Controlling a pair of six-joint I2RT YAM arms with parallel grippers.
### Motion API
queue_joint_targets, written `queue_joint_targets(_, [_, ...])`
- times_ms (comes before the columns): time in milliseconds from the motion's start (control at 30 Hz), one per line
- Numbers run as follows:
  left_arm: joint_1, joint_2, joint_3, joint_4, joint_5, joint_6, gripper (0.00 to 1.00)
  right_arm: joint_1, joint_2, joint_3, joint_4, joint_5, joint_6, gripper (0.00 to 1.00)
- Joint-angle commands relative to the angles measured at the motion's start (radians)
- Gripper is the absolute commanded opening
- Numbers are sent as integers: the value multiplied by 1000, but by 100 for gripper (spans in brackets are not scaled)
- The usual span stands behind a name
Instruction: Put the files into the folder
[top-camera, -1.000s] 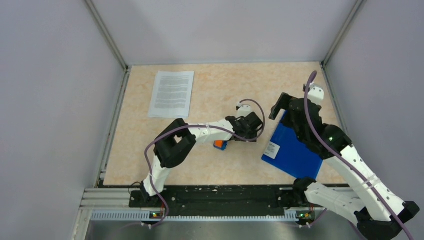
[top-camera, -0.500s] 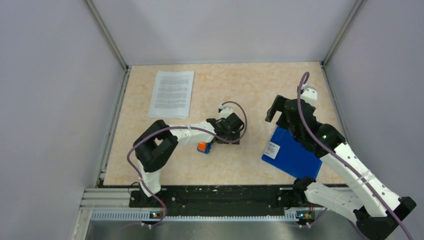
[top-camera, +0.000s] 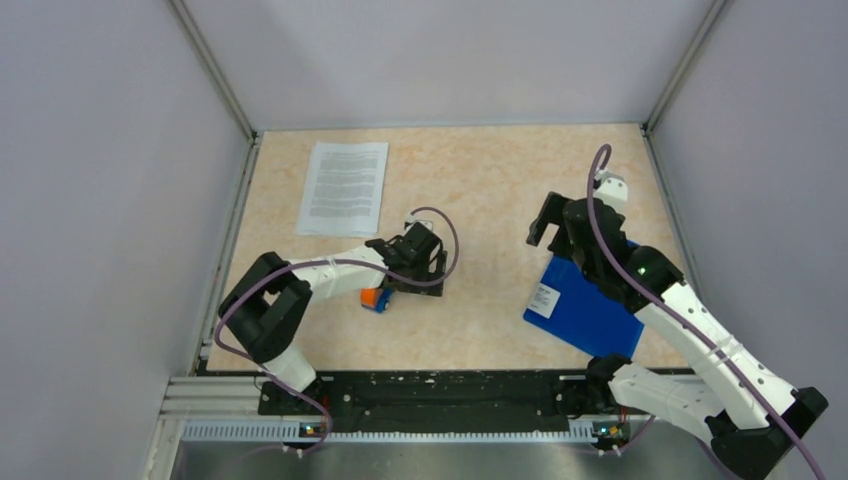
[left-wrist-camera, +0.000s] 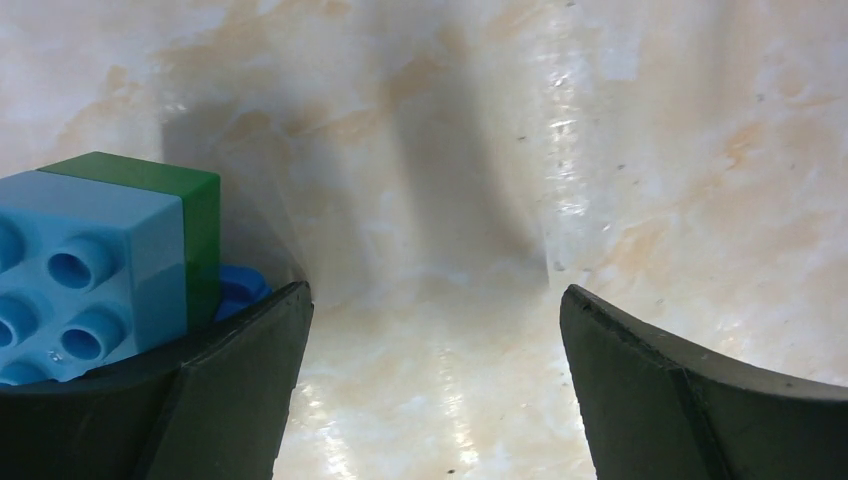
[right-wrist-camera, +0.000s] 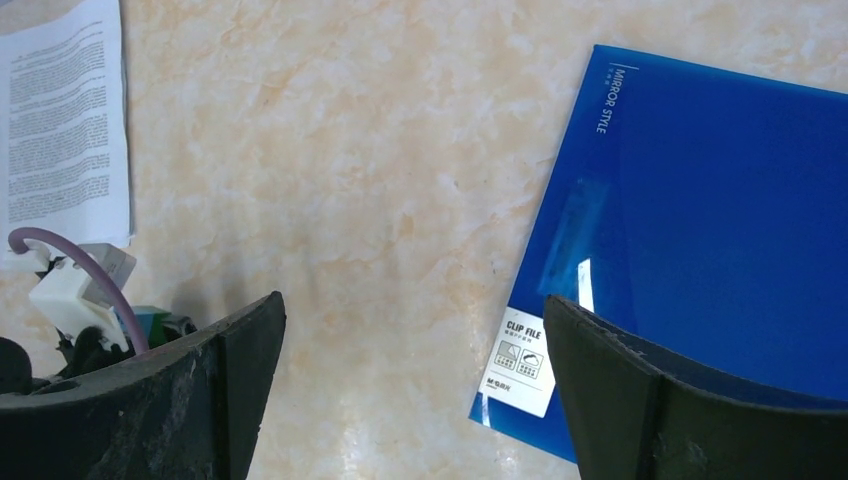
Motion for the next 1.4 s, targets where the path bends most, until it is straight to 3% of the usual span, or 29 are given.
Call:
queue_joint_targets(0, [65,-58,-32,-13,109,126,99,-9,-4,-3,28,-10,10,99])
queue_joint_targets(233, [153,-75,-53,-76,149,187,99,-9,-4,-18,39,-21,12,99])
queue_joint_targets(700, [276,-110,-128,-151,42,57,99,-10,3,-43,72,-63,-3,99])
queue_joint_targets(1367, [531,-132,-159,-242,-55,8,99,-10,1,-132,133,-77,-23,99])
